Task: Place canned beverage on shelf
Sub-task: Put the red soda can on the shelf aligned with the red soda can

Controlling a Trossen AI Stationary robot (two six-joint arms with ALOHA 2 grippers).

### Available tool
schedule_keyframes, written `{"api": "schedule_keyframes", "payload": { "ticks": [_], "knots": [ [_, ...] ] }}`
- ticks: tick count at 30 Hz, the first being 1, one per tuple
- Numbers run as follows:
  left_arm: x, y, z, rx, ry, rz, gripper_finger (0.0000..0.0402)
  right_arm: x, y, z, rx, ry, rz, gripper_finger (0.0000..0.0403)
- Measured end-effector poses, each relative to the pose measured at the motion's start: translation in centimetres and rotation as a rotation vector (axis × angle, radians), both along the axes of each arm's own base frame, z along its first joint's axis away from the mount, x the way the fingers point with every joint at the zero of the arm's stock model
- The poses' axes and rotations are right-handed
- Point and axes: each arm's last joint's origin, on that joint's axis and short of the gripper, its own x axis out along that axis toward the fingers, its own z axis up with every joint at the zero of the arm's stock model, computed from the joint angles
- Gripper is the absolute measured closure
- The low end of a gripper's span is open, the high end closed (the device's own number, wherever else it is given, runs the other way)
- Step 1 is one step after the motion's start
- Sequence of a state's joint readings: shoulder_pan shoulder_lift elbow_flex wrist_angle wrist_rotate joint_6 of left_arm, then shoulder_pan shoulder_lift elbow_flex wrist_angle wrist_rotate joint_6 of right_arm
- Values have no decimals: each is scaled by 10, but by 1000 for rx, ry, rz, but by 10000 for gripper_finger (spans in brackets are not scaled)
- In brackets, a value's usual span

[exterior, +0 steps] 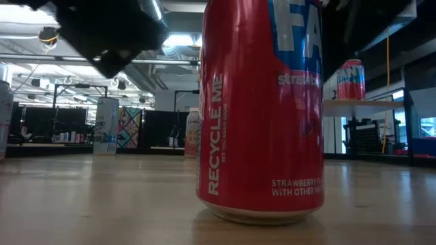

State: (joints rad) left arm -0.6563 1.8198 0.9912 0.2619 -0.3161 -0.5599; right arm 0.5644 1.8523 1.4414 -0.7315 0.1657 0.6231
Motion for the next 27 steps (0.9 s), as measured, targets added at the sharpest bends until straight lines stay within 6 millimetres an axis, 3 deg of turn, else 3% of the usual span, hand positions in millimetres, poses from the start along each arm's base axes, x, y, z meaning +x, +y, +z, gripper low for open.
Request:
{"api": "schedule_keyframes", "payload": {
  "ticks": [7,19,23,27],
  "knots": [
    [11,5,-4,8,10,6,228,7,3,5,28,-95,-16,33],
    [20,25,-7,6,42,144,228,8,10,-6,61,-52,-10,33],
    [20,27,-4,-8,53,131,228,5,9,4,68,-28,2,33],
    [15,30,9,-12,58,123,228,7,12,27,98,-60,30,33]
  ]
}}
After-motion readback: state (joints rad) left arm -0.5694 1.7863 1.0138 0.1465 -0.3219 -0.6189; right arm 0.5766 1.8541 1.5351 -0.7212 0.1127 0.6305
